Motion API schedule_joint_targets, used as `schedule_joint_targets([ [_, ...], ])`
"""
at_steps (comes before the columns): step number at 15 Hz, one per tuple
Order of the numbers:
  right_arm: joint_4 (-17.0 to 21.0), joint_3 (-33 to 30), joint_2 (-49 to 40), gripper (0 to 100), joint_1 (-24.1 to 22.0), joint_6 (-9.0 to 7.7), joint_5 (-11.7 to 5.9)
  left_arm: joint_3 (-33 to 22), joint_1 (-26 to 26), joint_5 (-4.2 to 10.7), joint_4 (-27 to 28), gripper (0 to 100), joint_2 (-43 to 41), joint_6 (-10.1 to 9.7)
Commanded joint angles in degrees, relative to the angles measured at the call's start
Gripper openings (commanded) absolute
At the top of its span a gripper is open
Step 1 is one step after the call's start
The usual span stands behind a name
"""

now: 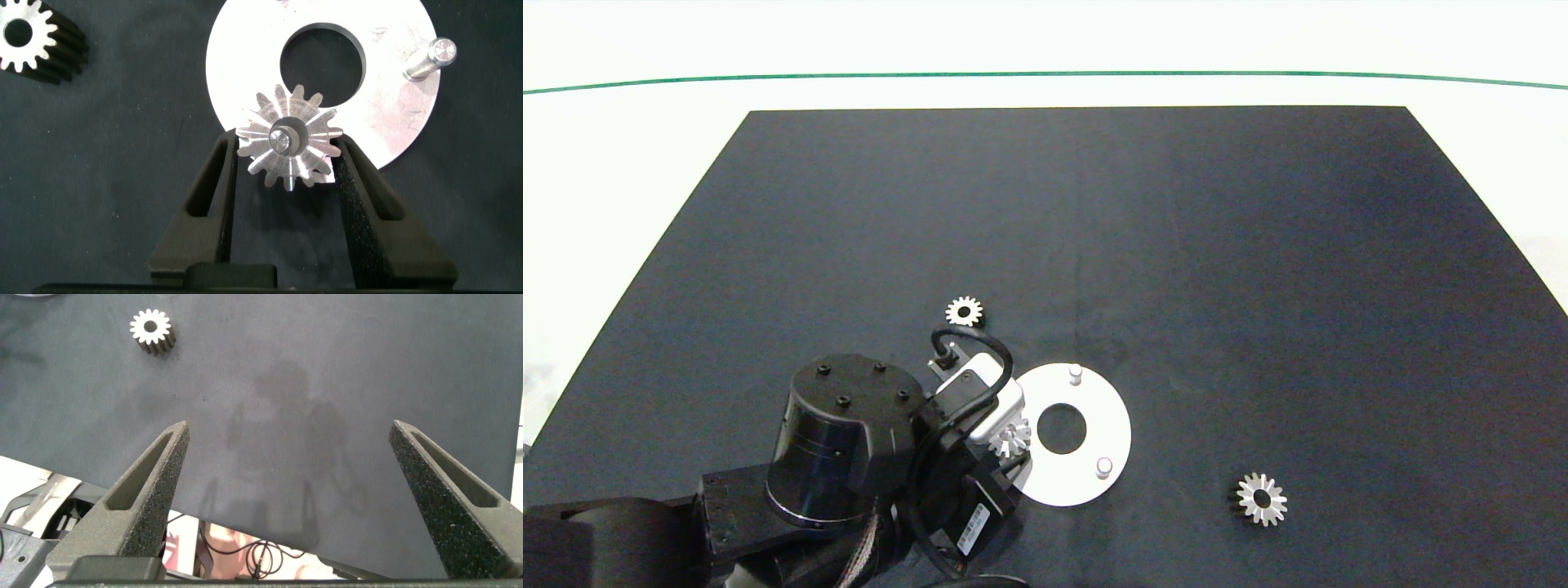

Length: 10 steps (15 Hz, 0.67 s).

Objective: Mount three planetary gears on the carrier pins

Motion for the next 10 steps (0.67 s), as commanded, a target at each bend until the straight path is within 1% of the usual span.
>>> schedule_joint_targets([
  [1, 0.2, 0.0, 0.0, 100, 0.1, -0.10, 0.06, -0.2, 0.0, 0.09, -0.2, 0, 0.5, 0.07],
  [3, 0.2, 0.4, 0.0, 100, 0.1, -0.10, 0.06, -0.5, 0.0, 0.09, -0.2, 0, 0.6, 0.16],
  [6, 0.2, 0.6, 0.0, 100, 0.0, -0.10, 0.06, -0.6, 0.1, -0.35, -0.2, 0, 0.4, 0.25],
  [10, 0.2, 0.7, 0.0, 100, 0.0, -0.10, 0.06, -0.4, 0.3, -0.35, -0.2, 0, -0.3, 0.16],
])
